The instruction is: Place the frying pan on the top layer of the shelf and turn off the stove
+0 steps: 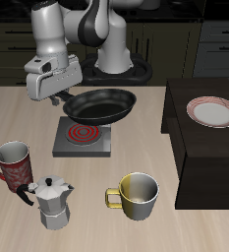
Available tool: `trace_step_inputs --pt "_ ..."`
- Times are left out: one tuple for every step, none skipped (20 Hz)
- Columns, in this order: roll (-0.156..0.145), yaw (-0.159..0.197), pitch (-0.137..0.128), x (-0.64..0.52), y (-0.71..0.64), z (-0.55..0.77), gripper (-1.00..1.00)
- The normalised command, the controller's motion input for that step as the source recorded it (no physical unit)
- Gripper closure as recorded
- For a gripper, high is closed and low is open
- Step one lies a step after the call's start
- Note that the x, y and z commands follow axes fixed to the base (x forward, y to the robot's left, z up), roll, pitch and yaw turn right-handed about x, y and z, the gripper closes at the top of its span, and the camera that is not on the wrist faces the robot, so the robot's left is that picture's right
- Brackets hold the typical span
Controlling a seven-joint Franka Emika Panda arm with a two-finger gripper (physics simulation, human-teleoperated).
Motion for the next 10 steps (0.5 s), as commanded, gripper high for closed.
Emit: trace_step_inputs --pt "-0.066 0.071 0.061 0.16 -0.15 -0.17 1.00" --pt "-0.072 0.236 0.048 0.11 -0.09 -0.23 1.00" --pt "-0.025 0.095 0.038 0.05 -0.13 -0.11 1.00" --pt "0.013 0.060 0.108 0.05 -0.02 -0.16 1.00" --pt "-0.027 0.099 0.074 0.10 -0.16 -0.08 1.00" --pt "-0.118 0.278 0.036 0.15 -0.26 -0.19 1.00" --pt "-0.027 0.006 0.107 0.04 -0.15 -0.12 1.00" --pt "-0.104 0.161 0.025 0.07 -0.21 -0.14 1.00" --pt "-0.049 0.020 0.086 0.07 -0.19 -0.10 1.00" --pt "-0.125 0.221 0.080 0.09 -0.31 -0.30 1.00"
